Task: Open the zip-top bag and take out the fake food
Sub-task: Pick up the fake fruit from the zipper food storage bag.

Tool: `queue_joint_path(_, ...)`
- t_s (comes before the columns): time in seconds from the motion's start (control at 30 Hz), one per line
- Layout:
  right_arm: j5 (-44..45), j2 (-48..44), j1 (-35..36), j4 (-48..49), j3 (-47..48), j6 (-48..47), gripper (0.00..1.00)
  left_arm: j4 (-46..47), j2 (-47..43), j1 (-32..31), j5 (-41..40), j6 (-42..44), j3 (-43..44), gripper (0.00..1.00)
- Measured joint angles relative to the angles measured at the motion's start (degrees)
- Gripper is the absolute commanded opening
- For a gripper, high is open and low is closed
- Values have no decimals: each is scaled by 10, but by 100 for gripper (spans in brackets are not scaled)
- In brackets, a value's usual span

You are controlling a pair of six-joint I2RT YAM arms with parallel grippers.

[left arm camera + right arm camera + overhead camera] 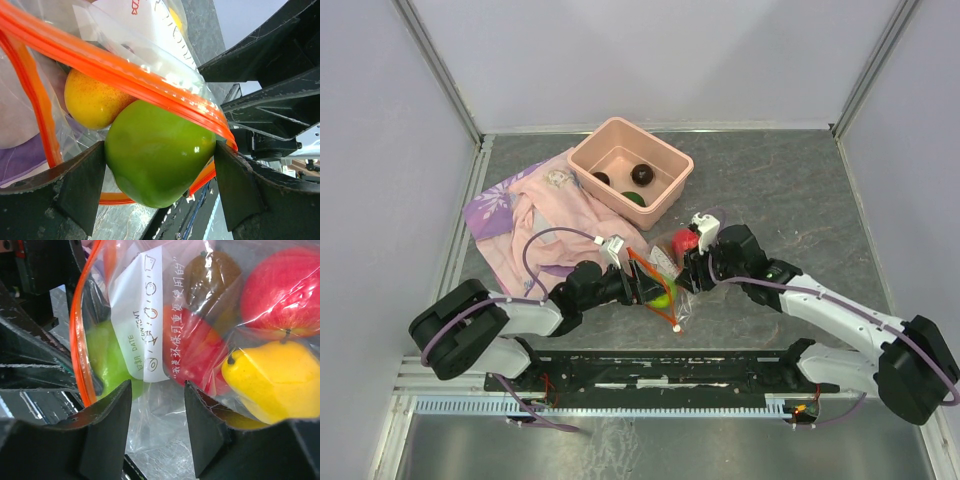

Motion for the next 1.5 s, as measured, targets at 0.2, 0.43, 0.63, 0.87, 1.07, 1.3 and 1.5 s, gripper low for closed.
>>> queue_joint_path(0.2,33,28,14,-11,12,-18,29,0,1,0,3,0,0,42)
queue_joint_path(0.43,66,31,18,-13,12,-23,4,0,1,0,10,0,0,41)
queue_joint_path(0.63,93,9,19,-14,12,-23,2,-3,-11,6,10,0,-5,41)
queue_joint_path(0.87,104,7,19,-14,2,-22,2,-28,-54,11,9,0,-15,40)
queue_joint_path(1.07,104,6,19,-13,-3,-21,2,-51,-92,20,9,0,-22,40)
queue_joint_path(1.3,102,5,20,-6,-7,-13,2,-55,-103,30,10,0,-28,40)
queue_joint_path(1.5,106,-4,20,-7,-13,-10,2,-56,-113,38,12,0,-32,39)
